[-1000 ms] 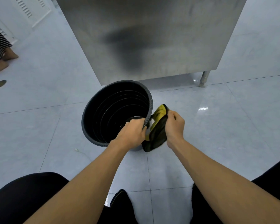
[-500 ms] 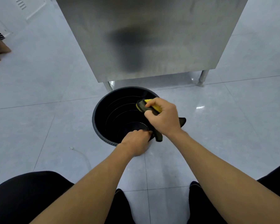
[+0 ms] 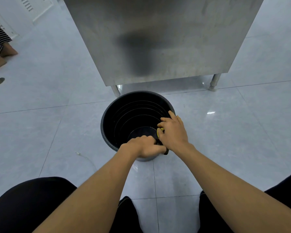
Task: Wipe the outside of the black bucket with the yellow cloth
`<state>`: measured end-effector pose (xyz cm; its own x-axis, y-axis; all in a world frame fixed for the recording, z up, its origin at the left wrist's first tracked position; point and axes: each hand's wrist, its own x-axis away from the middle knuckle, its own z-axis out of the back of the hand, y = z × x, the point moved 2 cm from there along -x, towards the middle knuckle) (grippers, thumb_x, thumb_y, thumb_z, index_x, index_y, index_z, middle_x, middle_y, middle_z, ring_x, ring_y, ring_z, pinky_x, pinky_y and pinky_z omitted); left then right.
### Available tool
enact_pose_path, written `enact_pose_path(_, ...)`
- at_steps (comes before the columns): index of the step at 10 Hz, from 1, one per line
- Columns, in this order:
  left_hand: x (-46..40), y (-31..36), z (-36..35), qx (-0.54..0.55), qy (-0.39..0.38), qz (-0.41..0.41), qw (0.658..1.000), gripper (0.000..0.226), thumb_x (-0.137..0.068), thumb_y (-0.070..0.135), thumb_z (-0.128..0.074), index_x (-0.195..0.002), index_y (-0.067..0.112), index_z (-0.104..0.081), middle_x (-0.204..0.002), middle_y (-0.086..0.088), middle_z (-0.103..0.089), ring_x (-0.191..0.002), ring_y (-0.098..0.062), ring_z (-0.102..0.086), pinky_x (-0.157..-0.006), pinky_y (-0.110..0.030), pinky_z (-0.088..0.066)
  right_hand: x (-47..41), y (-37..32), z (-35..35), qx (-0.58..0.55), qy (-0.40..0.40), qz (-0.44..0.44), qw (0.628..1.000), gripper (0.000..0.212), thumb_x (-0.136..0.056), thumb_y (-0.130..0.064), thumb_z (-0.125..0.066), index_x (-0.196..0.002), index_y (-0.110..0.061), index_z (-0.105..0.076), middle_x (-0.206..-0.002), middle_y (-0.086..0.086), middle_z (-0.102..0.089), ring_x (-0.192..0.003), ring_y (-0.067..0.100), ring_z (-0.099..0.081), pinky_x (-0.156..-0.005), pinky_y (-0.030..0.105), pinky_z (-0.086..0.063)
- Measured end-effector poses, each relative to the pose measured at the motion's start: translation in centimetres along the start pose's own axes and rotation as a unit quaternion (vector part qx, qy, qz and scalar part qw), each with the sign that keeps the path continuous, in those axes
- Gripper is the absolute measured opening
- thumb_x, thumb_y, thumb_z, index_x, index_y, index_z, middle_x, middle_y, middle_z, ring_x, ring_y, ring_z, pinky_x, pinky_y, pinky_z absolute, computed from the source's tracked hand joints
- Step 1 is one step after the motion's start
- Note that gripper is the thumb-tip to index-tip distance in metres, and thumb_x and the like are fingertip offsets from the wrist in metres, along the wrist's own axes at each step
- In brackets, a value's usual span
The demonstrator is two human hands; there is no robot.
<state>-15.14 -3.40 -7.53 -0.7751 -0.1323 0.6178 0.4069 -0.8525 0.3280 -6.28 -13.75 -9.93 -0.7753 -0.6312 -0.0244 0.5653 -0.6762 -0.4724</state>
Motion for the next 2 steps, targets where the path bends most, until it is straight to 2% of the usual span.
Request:
enact_pose_path(1,0.9,0.5,1.9,-0.031,0.057,-0.003,0.998,0.045,-0.083,0.056,-0.031,-0.066,0.020,-0.053,-0.076,-0.004,-0.061,-0.069,-0.023,-0.054,-0.064,-0.038,-0.038,-0.1,-0.7,0.6,-0.020,0.030,0.000,0.999,0.026,-0.101,-0.029,-0.055,-0.113,-0.019,-0.076,-0.133,-0.001,-0.067,-0.151,0.024,-0.031,-0.125,0.038,-0.014)
enact_pose_path(2,1.2,0.8,4.6,-0.071,0.181,-0.007,0.981,0.039,-0.095,0.043,-0.029,-0.076,0.021,-0.057,-0.096,-0.008,-0.066,-0.083,-0.030,-0.060,-0.073,-0.040,-0.042,-1.5,-2.0,2.2,-0.031,0.034,-0.001,0.999,0.031,-0.105,-0.025,-0.046,-0.097,-0.016,-0.075,-0.108,0.002,-0.074,-0.134,0.026,-0.050,-0.114,0.037,-0.032)
